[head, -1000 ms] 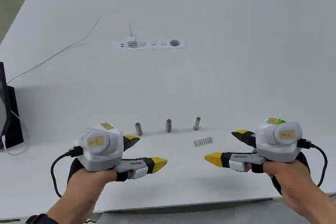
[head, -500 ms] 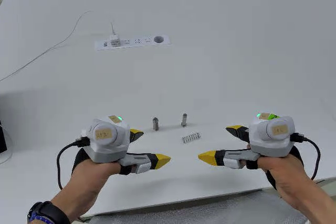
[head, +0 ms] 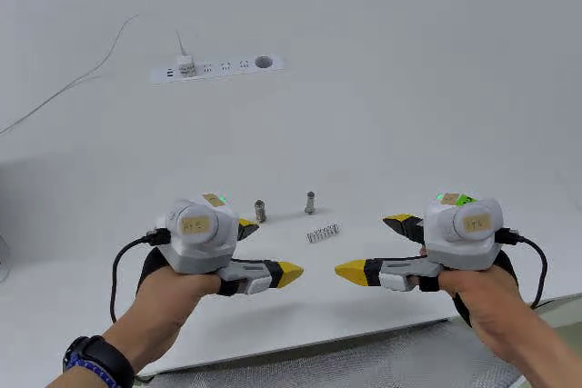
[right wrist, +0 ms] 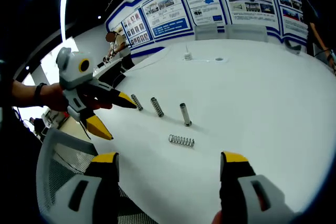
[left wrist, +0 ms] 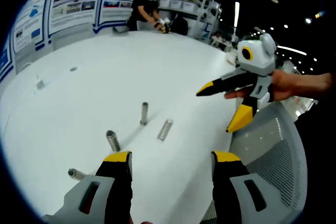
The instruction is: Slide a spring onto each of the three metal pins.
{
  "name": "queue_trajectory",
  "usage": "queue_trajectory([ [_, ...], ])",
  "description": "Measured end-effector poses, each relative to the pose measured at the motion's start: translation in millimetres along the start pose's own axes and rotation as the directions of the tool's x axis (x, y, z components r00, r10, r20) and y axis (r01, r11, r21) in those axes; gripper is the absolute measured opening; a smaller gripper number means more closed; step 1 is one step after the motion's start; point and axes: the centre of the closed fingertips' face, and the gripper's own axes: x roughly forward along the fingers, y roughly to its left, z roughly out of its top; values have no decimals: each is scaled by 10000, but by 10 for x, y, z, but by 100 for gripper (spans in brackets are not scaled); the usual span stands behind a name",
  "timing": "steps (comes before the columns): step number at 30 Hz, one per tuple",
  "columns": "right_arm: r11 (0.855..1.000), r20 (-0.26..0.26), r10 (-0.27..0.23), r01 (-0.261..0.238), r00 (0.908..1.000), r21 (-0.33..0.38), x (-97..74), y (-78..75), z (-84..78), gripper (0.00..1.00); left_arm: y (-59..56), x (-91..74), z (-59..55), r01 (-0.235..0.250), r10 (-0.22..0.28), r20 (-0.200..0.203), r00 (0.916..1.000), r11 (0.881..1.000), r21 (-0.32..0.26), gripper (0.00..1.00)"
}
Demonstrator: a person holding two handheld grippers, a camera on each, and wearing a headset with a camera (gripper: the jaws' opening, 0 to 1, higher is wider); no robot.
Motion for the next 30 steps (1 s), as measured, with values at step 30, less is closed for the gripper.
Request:
queue_trajectory([
  [30, 9994, 69, 120, -122, 9999, 339, -76, 26, -40, 81, 17, 560, 55, 298, -274, -804, 9964, 9991, 296, 42],
])
